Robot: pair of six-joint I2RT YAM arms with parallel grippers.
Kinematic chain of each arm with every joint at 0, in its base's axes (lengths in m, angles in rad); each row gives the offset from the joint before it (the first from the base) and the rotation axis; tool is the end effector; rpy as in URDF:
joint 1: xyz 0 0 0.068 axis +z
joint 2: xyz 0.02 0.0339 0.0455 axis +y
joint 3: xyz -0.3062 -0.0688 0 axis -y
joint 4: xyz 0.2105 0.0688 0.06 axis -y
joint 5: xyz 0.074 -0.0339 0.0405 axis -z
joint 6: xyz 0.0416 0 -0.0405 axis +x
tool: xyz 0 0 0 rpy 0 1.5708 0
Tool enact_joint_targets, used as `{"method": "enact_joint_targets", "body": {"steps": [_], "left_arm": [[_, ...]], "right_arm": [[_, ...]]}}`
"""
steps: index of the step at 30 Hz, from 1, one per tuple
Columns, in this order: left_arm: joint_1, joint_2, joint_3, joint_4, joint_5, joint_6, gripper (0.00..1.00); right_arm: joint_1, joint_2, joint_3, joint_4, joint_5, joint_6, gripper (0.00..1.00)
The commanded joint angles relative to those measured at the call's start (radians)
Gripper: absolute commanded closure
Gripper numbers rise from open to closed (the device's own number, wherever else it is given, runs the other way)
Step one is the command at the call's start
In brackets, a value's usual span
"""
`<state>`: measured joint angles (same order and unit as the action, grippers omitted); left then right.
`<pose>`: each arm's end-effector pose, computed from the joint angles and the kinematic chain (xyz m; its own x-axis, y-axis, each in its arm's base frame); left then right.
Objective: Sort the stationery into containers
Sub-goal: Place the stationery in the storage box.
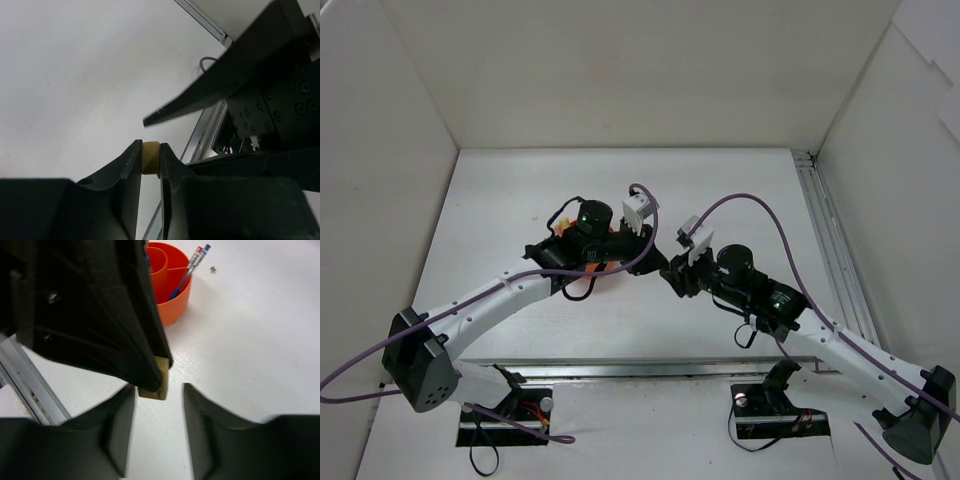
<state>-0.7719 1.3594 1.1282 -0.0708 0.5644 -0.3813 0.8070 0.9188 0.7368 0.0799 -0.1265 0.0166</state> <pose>0.1841 -0.2103 0.3906 -0.5533 0.0998 -0.8270 0.8074 0.3085 -0.5030 0.1115 0.1241 0.3661 -0.0838 -0.0637 -0.9944 -0.8020 0.5966 0.0294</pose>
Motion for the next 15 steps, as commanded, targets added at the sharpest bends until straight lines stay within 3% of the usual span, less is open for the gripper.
{"method": "enact_joint_targets", "body": {"steps": [1,2,10,12,15], "left_arm": [[0.006,-0.036,0.071,-0.047,-0.029,0.077,1.00],[0.026,-0.039,0.074,-0.047,-0.017,0.087,1.00],[0.247,-0.088,0.088,-0.096,-0.003,0.194,1.00],[0.302,-0.088,0.113,-0.115,-0.009,0.272,1.00],[0.383,-0.053,0.186,-0.197,0.038,0.431,1.00]], "right_arm": [[-0.006,0.014,0.056,0.080,0.122,0.063,0.54],[-0.006,0.034,0.062,0.071,0.161,0.081,0.03],[-0.008,0.077,0.076,-0.023,0.384,0.172,0.02],[-0.009,0.071,0.070,-0.034,0.477,0.203,0.02],[-0.034,0.058,0.047,-0.046,0.499,0.215,0.02]]}}
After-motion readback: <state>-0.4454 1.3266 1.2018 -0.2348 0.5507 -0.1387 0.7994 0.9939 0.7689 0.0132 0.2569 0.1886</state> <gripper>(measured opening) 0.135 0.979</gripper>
